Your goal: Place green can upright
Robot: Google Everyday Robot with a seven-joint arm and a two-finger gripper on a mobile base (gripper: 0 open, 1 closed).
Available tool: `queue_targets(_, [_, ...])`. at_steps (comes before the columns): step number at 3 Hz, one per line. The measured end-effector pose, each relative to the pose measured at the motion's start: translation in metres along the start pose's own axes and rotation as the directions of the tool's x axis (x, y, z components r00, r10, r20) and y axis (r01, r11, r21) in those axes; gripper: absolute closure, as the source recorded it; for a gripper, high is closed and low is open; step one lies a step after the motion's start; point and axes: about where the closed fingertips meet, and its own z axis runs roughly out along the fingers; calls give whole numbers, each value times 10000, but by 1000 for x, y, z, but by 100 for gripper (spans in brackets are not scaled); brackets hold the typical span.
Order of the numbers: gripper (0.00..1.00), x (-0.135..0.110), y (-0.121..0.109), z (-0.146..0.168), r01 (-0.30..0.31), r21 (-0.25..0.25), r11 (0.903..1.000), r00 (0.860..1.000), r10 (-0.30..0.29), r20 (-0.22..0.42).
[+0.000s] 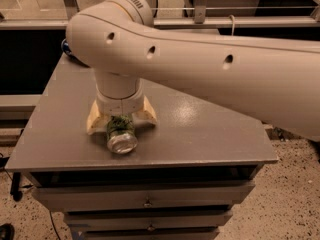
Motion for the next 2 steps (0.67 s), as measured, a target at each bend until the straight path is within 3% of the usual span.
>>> queue_targets(1, [38,-10,-4,-1,-308,262,9992,9994,304,135])
queue_targets(2, [62,-32,-7,-8,-228,539,9983,9988,203,449])
